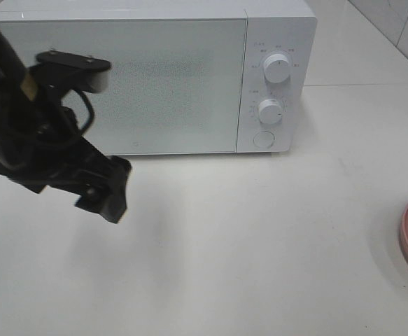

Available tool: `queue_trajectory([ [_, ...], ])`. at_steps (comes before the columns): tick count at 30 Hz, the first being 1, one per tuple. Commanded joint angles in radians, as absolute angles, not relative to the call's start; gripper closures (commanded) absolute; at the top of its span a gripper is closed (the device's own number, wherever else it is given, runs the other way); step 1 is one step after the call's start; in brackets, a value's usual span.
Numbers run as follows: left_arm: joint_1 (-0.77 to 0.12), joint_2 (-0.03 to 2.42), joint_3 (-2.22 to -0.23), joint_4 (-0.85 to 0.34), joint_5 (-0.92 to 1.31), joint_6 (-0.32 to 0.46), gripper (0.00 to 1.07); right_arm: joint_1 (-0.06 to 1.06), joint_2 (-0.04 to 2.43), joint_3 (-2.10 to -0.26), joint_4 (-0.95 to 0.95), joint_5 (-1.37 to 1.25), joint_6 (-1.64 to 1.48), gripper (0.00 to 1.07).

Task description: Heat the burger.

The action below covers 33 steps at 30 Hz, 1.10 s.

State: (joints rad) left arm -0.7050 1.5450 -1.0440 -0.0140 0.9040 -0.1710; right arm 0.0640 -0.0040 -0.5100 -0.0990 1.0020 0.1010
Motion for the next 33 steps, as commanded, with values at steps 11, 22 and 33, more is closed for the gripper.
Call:
queue_trajectory([
  [11, -0.254, 1.330, -1.045, -0.021, 1.143, -0.045, 0.08, 0.059, -0.028, -0.511, -0.100, 0.996, 0.100, 0.31],
  [22, -0.029, 1.144, -1.045, -0.074, 1.208, 0.000, 0.08, 0.059, -0.028, -0.511, -0.100, 0.996, 0.100, 0.31],
  [33, -0.029, 0.884, -0.822, -0.051, 1.150, 0.008, 0.08, 0.059, -0.028, -0.511, -0.100, 0.996, 0.100, 0.31],
])
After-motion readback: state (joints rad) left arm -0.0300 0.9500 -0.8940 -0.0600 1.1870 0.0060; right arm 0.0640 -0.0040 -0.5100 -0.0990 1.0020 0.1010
